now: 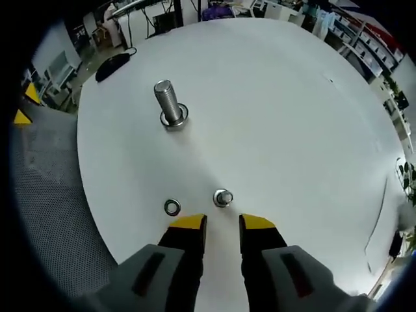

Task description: Place the washer onto the threaded stud by aligning its center hole with the stud, sliding it down to the base, and recovering from edge contact or off-axis alignment until the washer reaches the visible bottom stop.

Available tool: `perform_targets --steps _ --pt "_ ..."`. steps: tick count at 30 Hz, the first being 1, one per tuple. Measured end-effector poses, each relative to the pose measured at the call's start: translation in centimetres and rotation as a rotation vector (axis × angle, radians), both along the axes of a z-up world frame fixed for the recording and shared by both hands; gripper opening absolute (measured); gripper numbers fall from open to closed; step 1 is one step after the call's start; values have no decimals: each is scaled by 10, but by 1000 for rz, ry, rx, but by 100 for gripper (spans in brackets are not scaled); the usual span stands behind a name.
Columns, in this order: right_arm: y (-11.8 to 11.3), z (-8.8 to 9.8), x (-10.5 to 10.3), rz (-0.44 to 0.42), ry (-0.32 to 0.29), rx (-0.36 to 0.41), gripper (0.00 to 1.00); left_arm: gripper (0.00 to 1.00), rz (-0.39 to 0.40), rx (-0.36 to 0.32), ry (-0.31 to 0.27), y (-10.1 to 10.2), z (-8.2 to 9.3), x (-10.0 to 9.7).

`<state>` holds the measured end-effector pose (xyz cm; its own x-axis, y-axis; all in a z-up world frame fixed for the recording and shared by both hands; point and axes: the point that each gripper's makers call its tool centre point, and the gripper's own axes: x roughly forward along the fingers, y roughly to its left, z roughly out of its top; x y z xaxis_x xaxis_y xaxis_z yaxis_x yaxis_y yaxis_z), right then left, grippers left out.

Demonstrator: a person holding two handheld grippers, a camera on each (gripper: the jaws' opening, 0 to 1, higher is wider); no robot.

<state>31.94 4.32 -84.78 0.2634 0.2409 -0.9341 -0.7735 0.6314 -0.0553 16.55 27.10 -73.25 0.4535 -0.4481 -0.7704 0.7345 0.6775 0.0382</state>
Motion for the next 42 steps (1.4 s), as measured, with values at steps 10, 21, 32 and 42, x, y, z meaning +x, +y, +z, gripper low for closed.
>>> perform_targets --steps 10,21,32,42 --pt "-9 5 -26 -33 8 1 24 13 -16 2 -12 -2 2 -2" --pt "10 -2 -52 26 51 18 24 13 -14 6 -14 -1 1 -3" --pt "16 -17 -58 80 74 -15 24 13 -2 18 -18 2 1 -1" --pt "18 -21 -57 102 79 -25 22 13 4 11 -15 2 1 1"
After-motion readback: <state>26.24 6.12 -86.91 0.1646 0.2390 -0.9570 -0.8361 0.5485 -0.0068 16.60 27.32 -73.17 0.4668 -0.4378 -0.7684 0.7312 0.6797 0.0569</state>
